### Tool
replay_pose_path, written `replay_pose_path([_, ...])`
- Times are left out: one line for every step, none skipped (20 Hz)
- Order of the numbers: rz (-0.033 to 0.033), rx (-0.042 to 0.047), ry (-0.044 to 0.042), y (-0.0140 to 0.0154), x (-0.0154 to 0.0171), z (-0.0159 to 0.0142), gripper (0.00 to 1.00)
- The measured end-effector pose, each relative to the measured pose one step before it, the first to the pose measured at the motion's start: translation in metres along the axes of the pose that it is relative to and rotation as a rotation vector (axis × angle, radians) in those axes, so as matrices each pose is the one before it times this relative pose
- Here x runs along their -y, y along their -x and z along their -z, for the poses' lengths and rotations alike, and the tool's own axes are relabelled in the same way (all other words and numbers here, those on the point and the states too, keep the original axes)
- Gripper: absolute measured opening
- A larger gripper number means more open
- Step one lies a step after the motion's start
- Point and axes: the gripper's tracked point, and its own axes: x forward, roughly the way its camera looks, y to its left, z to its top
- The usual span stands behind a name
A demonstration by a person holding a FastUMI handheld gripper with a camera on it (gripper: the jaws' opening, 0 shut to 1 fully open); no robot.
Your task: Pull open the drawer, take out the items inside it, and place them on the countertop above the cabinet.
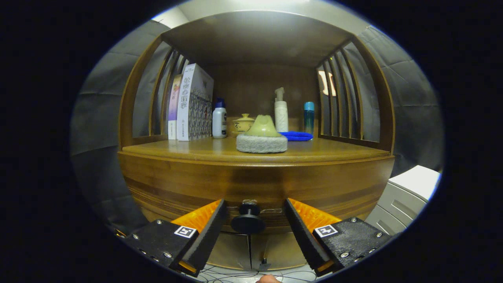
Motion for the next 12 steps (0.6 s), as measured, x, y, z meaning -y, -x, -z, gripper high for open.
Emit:
replay_pose_path([-0.01104, 0.01876, -0.01397, 0.00780, 0.00070, -0.01121, 0.93])
replay_pose_path([-0.00912, 0.02176, -0.00383, 0.00804, 0.00230, -0.01291, 0.93])
replay_pose_path([-0.00418, 0.01867, 0.00328, 0.00775, 0.00408, -0.01163, 0.93])
replay_pose_path([-0.00111, 0.02332, 0.00434, 0.01138, 0.00684, -0.01398, 0.93])
replay_pose_path([0.00015, 0.01516, 0.00080, 0.00869, 0.00524, -0.01015, 0.93])
replay_pose_path([-0.00081, 0.01346, -0.00230, 0.00811, 0.00595, -0.01102, 0.93])
replay_pose_path([0.00253, 0.00417, -0.00322, 0.00701, 0.00539, -0.00718, 0.93])
replay_pose_path([0.00072, 0.00128, -0.00390, 0.01033, 0.00687, -0.00647, 0.93])
replay_pose_path([0.00099, 0.00325, -0.00541, 0.00680, 0.00629, -0.00560, 0.93])
replay_pose_path([-0.00040, 0.00519, -0.00535, 0.00726, 0.00734, -0.00745, 0.93])
replay_pose_path([-0.00454, 0.00855, -0.00224, 0.00533, 0.00413, -0.00529, 0.93])
replay_pose_path([0.00007, 0.00909, 0.00314, 0.00534, 0.00601, -0.00588, 0.93])
